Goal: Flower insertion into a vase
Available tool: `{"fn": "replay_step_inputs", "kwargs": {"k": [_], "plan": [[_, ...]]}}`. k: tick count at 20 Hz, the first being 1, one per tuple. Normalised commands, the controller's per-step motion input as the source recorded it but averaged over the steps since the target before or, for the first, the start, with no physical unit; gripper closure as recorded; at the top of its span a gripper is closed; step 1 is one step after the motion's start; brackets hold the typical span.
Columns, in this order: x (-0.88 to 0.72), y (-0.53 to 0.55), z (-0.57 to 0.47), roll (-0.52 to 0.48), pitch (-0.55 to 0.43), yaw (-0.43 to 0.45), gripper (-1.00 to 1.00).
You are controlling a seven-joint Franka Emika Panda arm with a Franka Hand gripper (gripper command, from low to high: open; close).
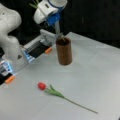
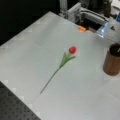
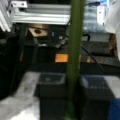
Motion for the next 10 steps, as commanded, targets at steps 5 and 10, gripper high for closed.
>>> {"fn": "replay_step_inputs", "kwargs": {"k": [5, 10], "plan": [[0.21, 0.06, 0.09, -0.161, 0.374, -0.018, 1.00], [0.29, 0.08, 0.04, -0.145, 0.329, -0.012, 1.00]]}}
